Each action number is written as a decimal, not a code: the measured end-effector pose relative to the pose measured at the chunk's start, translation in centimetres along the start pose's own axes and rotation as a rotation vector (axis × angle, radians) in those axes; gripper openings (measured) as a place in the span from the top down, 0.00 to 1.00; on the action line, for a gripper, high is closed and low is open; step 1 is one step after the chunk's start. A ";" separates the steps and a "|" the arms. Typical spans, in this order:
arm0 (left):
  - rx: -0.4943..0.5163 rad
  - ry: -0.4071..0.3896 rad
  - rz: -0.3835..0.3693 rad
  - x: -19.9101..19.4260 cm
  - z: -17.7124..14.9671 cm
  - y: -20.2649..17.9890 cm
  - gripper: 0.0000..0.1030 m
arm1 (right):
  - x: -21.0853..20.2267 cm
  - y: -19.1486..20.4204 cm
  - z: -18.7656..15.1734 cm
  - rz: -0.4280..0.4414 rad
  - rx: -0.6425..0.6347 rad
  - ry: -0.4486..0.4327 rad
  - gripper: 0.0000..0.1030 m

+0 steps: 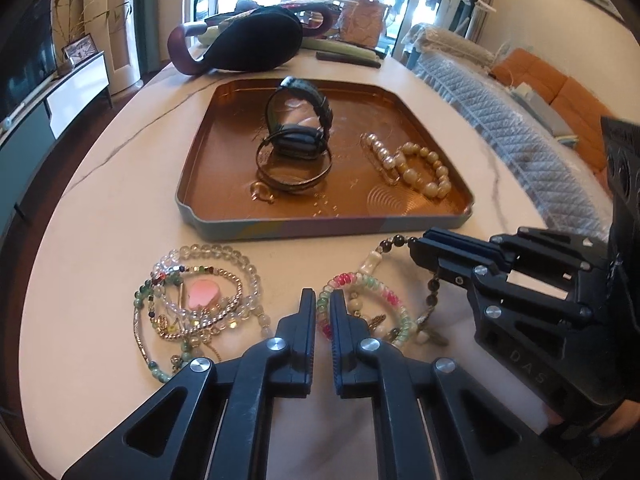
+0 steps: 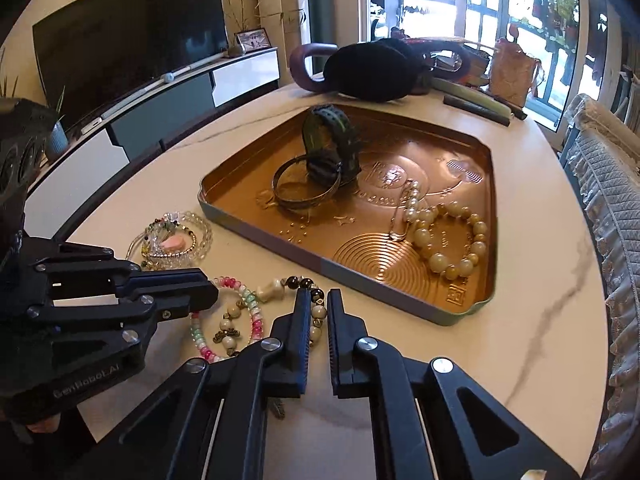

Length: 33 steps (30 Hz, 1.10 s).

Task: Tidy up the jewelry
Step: 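Grasp and lift the pink-green bead bracelet with the left tool while the right lifts the black-white bead bracelet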

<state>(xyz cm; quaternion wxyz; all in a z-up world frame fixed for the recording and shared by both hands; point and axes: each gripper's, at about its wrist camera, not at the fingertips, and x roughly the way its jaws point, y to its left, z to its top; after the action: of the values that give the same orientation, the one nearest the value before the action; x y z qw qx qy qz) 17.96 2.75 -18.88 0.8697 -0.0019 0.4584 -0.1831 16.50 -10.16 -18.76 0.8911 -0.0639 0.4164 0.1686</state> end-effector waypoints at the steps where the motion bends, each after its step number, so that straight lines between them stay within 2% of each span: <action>1: -0.006 -0.006 -0.006 -0.2 0.1 -0.1 0.93 | -0.2 0.0 0.0 -0.003 0.000 -0.005 0.93; 5: -0.001 -0.038 0.009 -0.8 0.5 -0.6 0.93 | -0.9 -0.3 0.2 -0.018 0.000 -0.028 0.93; 11: 0.028 -0.046 0.032 -0.7 0.7 -1.4 0.93 | -1.9 -1.1 0.3 -0.023 0.024 -0.060 0.93; 22: 0.012 -0.119 -0.041 -3.3 1.8 -1.5 0.93 | -4.6 -2.7 1.4 -0.012 0.070 -0.147 0.93; 27: 0.023 -0.082 -0.074 -2.5 1.4 -2.0 0.93 | -5.3 -3.3 1.9 0.019 0.089 -0.164 0.93; 31: 0.033 -0.029 -0.075 -1.0 0.9 -2.9 0.84 | -6.2 -3.5 2.0 0.038 0.099 -0.185 0.93; 33: 0.042 -0.015 -0.076 -0.5 0.7 -3.3 0.71 | -6.6 -3.4 2.2 0.036 0.092 -0.194 0.93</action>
<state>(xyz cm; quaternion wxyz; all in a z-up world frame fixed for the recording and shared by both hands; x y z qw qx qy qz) 17.20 -0.32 -17.53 0.8652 -0.0027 0.4478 -0.2256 15.32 -14.46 -12.40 0.9261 0.0015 0.3364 0.1706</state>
